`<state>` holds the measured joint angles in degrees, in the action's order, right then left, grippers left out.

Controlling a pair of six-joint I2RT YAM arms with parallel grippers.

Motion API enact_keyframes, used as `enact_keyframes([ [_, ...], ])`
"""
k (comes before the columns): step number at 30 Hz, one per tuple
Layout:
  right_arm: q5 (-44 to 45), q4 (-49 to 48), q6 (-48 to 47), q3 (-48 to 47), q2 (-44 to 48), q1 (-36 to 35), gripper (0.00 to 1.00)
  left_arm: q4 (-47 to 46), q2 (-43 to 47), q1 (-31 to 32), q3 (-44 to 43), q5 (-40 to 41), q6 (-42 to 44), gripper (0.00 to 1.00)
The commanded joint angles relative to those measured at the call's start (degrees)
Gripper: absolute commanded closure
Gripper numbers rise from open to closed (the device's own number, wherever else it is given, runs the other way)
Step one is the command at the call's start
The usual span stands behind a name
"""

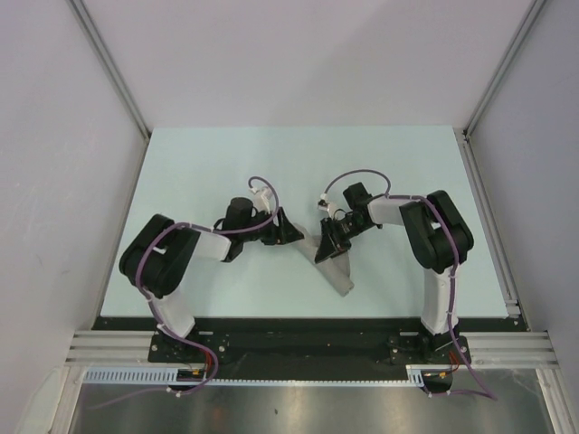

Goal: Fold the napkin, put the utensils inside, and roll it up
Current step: Roll the napkin with the utensil

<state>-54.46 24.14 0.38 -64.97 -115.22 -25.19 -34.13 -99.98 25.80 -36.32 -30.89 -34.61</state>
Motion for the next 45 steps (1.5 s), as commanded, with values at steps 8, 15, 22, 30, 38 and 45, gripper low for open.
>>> enact_keyframes([
  [8,-2.32,4.25,-0.21,0.11,-5.28,0.67,0.67,-7.53,-6.71,2.32,-6.57,-2.59,-2.65,0.38],
  [15,2.41,6.62,-0.12,-1.38,-1.07,1.63,0.42,-5.78,-7.59,2.85,-7.89,-2.42,-2.48,0.74],
  [22,18.39,6.37,4.45,-1.66,15.25,0.94,0.32,0.98,-7.42,3.29,-10.26,-1.37,-1.08,0.78],
  [30,52.93,-0.75,6.91,3.18,26.53,-15.11,0.29,9.69,-8.74,3.46,-14.75,0.48,-0.46,0.79],
  [38,78.43,-6.73,6.39,7.4,24.43,-28.15,0.28,16.19,-10.23,3.47,-18.08,1.89,-0.46,0.79],
  [45,81.18,-10.69,2.78,7.32,19.95,-32.47,0.36,18.66,-10.76,3.38,-19.23,2.24,-0.54,0.79],
])
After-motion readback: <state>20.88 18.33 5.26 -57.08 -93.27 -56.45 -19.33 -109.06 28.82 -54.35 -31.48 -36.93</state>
